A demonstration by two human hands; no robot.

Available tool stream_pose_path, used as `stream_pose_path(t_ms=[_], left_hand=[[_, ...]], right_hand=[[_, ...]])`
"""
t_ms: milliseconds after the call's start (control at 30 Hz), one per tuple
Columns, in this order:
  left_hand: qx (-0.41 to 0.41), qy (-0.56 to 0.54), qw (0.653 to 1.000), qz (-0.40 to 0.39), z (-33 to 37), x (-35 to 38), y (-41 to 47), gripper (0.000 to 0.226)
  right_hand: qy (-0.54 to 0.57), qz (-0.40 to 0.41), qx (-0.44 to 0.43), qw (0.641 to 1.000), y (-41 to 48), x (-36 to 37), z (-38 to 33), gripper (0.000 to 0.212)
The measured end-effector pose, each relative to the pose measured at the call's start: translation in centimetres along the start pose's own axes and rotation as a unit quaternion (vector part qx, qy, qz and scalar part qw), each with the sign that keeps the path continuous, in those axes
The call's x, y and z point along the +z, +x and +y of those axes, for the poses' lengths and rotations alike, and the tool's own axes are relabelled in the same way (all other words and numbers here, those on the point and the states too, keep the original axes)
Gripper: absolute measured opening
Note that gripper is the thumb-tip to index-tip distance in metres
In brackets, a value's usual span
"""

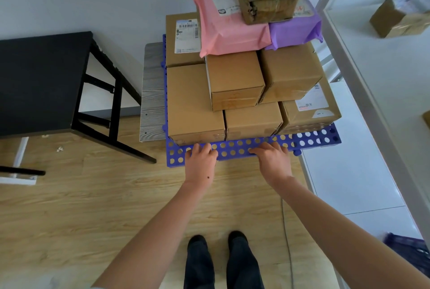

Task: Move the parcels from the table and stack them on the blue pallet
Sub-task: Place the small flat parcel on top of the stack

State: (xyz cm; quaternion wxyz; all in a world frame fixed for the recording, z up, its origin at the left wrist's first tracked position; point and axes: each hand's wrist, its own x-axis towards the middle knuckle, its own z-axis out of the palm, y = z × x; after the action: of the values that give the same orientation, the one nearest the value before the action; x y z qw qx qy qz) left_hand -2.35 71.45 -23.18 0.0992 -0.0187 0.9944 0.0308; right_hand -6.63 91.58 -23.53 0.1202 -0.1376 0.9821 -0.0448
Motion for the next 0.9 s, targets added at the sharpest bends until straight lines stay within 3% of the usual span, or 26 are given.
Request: stream_pose_path(t_ms=[900], left_hand=[[-0.019,-0.026,0.999,0.025,-2.4,-0.4,5.2,0.017]], right_hand=[[0.014,-0.027,0.009,1.0,5.6,-1.8,-1.9,0.057]])
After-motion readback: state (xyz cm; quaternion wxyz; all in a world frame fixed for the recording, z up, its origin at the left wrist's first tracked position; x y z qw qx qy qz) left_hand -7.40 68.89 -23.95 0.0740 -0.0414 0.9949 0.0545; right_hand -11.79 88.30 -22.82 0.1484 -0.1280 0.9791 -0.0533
